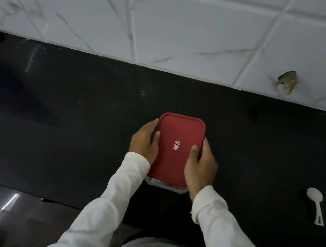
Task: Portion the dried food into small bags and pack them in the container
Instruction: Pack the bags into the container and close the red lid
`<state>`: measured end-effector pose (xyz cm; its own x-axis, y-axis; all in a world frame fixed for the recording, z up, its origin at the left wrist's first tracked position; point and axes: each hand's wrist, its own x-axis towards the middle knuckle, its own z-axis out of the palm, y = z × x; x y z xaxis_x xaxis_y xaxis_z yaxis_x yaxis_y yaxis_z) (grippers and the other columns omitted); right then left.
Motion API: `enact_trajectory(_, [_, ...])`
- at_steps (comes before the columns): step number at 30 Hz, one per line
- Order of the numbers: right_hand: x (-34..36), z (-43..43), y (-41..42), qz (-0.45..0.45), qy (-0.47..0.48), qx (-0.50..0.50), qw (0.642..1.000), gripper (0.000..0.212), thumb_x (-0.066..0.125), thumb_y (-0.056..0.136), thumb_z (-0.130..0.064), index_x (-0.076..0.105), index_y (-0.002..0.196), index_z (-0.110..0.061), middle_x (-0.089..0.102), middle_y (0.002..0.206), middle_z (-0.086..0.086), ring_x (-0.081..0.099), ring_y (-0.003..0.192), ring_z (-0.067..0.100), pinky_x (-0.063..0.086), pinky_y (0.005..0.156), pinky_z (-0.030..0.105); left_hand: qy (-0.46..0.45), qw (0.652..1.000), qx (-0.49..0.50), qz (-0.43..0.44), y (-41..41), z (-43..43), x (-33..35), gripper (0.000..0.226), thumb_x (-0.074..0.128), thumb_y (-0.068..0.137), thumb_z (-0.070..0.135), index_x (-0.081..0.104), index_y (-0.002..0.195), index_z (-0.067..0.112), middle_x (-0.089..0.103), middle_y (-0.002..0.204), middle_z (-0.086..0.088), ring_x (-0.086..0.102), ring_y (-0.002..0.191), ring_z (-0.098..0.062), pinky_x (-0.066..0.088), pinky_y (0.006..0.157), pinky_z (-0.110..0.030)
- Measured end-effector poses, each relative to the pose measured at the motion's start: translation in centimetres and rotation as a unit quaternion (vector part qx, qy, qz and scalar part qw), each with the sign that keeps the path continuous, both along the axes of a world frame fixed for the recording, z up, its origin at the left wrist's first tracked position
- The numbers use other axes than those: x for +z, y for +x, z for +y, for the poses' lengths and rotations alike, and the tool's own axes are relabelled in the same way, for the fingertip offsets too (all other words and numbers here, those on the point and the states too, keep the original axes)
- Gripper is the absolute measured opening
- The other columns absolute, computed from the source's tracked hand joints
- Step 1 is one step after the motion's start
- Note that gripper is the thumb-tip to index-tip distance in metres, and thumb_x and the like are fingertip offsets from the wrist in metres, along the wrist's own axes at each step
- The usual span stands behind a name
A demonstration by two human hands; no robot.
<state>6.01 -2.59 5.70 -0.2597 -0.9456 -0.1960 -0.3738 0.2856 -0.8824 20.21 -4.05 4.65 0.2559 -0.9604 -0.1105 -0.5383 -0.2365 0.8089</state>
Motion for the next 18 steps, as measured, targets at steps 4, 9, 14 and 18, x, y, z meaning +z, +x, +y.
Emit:
enact_trajectory(4, [-0.6, -0.4, -0.1, 0.031, 0.035, -0.009, 0.999, 0.046, 0.042, 0.102, -0.023, 0.037, 0.148, -0.022, 0.037, 0.120, -0.004, 0.049, 0.099, 0.008, 0.037, 0.086, 0.020, 0.036, 0.999, 0.021, 0.029, -0.5, -0.1, -0.6, 0.049, 0.042, 0.103, 0.008, 0.039, 0.151, 0.020, 0.057, 0.138, -0.006, 0.054, 0.127, -0.020, 0.033, 0.100, -0.015])
enact_trajectory(9, [-1.1, -0.4, 0.3, 0.098, 0.016, 0.005, 0.995, 0.060, 0.048, 0.098, -0.016, 0.025, 0.152, -0.024, 0.026, 0.124, -0.006, 0.037, 0.118, 0.013, 0.032, 0.089, 0.020, 0.048, 0.998, 0.008, -0.039, -0.4, 0.3, -0.4, 0.052, 0.039, 0.102, 0.005, 0.037, 0.152, 0.020, 0.066, 0.107, -0.014, 0.064, 0.096, -0.029, 0.049, 0.094, -0.032])
enact_trajectory(14, [-2.0, -0.2, 0.3, 0.181, -0.011, 0.080, 0.980, 0.067, 0.049, 0.092, -0.006, 0.028, 0.151, -0.029, 0.016, 0.152, -0.004, 0.022, 0.133, 0.019, 0.035, 0.108, 0.033, 0.047, 0.992, -0.037, -0.110, -0.2, -0.1, 0.2, 0.058, 0.042, 0.097, 0.000, 0.036, 0.152, 0.014, 0.067, 0.104, -0.017, 0.063, 0.098, -0.035, 0.048, 0.092, -0.039])
enact_trajectory(18, [-1.9, -1.0, 0.1, 0.149, -0.002, 0.105, 0.983, 0.061, 0.045, 0.099, -0.014, 0.019, 0.153, -0.027, 0.006, 0.160, -0.007, 0.007, 0.145, 0.016, 0.020, 0.111, 0.027, 0.035, 0.994, -0.039, -0.093, -0.1, -0.8, 0.1, 0.058, 0.044, 0.096, 0.000, 0.037, 0.151, 0.014, 0.065, 0.121, -0.015, 0.061, 0.113, -0.031, 0.045, 0.102, -0.036])
